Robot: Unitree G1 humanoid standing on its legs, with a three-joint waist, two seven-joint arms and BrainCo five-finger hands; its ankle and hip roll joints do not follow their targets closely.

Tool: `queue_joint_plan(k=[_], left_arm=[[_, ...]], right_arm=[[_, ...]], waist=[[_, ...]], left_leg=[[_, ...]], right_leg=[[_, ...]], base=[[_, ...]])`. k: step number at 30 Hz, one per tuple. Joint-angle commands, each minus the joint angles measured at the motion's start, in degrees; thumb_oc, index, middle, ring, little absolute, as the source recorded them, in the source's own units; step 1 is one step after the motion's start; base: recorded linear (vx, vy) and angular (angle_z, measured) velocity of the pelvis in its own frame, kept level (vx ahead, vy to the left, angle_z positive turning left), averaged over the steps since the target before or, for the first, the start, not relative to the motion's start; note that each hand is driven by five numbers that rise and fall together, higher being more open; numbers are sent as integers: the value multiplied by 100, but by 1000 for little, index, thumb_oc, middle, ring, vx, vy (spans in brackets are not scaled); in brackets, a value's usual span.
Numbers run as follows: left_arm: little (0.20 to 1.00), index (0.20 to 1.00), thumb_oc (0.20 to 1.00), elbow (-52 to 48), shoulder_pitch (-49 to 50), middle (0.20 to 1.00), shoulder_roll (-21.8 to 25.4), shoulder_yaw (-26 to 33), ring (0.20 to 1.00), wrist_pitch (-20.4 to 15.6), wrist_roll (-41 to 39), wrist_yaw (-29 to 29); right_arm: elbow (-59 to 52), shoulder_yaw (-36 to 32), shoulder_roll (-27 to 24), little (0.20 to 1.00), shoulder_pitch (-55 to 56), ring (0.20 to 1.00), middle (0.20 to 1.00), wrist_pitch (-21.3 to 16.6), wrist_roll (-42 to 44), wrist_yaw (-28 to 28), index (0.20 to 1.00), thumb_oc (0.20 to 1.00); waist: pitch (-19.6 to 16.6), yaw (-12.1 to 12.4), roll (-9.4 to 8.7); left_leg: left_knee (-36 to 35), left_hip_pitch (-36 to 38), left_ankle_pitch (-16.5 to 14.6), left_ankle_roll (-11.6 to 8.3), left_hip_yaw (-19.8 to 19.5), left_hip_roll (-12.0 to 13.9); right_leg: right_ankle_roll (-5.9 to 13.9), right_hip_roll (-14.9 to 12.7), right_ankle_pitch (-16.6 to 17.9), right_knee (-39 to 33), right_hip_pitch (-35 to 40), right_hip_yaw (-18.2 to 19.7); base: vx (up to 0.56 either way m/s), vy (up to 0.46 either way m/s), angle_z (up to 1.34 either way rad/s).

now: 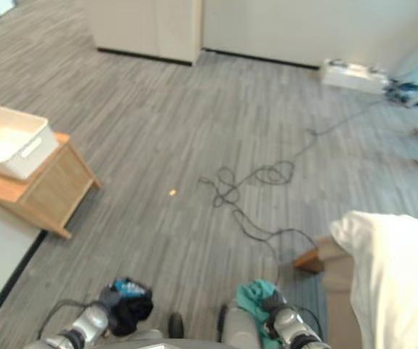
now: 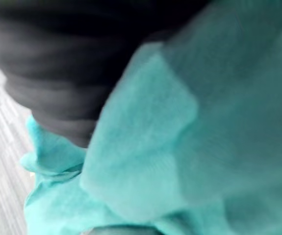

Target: Tidy up the quilt and then pick up the clothes from the bed and put them into the laundry hamper.

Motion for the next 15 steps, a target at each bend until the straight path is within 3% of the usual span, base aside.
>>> queue_joint_plan(k=[1,2,3,4,5,6,7,8,9,10,11,13,14,15], left_arm=[[200,200,200,-171,-155,200,38,89,200,-166,183,166],[200,200,200,-171,-152,200,33,91,200,-167,184,166],[200,200,200,-112,-57,200,-22,148,200,-171,170,146],[200,200,200,-113,-54,200,-24,149,200,-171,170,147],[200,200,200,3,78,200,-85,196,200,-157,151,154],[200,200,200,3,80,200,-88,197,200,-158,151,154],[200,200,200,77,165,200,-112,254,200,-141,120,132],[200,200,200,278,320,200,-203,414,200,-77,43,102],[200,200,200,279,319,200,-201,416,200,-77,43,103],[200,200,200,316,413,200,-167,438,200,-72,3,99],[200,200,200,346,487,200,-109,509,200,-61,-30,129],[200,200,200,341,579,200,-115,574,200,-50,-111,172],[200,200,200,340,579,200,-112,575,200,-49,-111,172],[200,200,200,304,664,200,-158,619,200,-63,-119,178]], right_arm=[[26,-106,-40,200,-173,200,200,20,116,-103,200,200],[28,-103,-44,200,-171,200,200,19,116,-104,200,200],[141,-77,-22,200,-127,200,200,60,26,-30,200,200],[142,-75,-23,200,-125,200,200,59,26,-30,200,200],[220,-94,-82,200,-111,200,200,77,29,-15,200,200],[220,-92,-86,200,-109,200,200,76,30,-15,200,200],[269,-161,-137,200,-92,200,200,75,69,-2,200,200],[414,-147,-154,200,-78,200,200,112,52,23,200,200],[415,-145,-152,200,-80,200,200,111,52,23,200,200],[386,-165,-202,200,-65,200,200,126,51,-12,200,200],[328,-153,-231,200,-91,200,200,134,2,0,200,200],[190,41,-189,200,-202,200,200,163,-159,68,200,200],[190,41,-187,200,-203,200,200,163,-159,69,200,200],[168,181,-151,200,-201,200,200,130,-242,86,200,200]], waist=[[261,-169,55],[282,-180,82],[171,-156,57],[183,-171,68],[96,-215,97],[92,-224,106],[58,-237,174],[39,-170,254],[26,-185,241],[160,-13,104],[232,95,11],[310,483,-33],[297,479,-50],[242,663,17]], left_leg=[[-25,539,-715,-470,22,375],[-25,572,-735,-475,13,403],[50,922,-1031,-492,-173,430],[58,935,-1042,-493,-186,442],[700,910,-999,-556,-279,511],[731,891,-1019,-560,-288,521],[1343,773,-819,-651,-262,593],[2179,602,-337,-761,-248,702],[2185,575,-325,-761,-264,690],[3894,-140,104,-757,-214,726],[4594,-664,186,-715,-172,751],[4685,-1479,-64,-690,197,766],[4666,-1492,-44,-685,201,749],[3491,-1601,-96,-633,460,635]], right_leg=[[368,-143,996,-1504,395,215],[367,-120,998,-1530,447,192],[416,-191,1069,-1440,474,29],[417,-186,1063,-1444,500,10],[299,-163,1125,-1210,632,42],[296,-159,1115,-1197,627,31],[204,-100,1047,-1110,728,48],[35,28,920,-1113,1035,-110],[35,13,931,-1123,1022,-121],[-181,-55,819,-1283,1462,-264],[-320,-49,775,-1369,1732,-329],[-375,-26,492,-1675,2369,-421],[-372,-43,498,-1678,2352,-423],[-290,26,287,-1766,2617,-418]], base=[[628,-182,48],[825,-294,45],[427,-169,45],[788,-322,29],[376,-154,15],[556,-224,40],[506,-227,59],[539,-243,47],[477,-298,13],[328,-253,-11],[644,-328,-8],[590,-165,-13],[533,11,-38],[518,57,-42]])
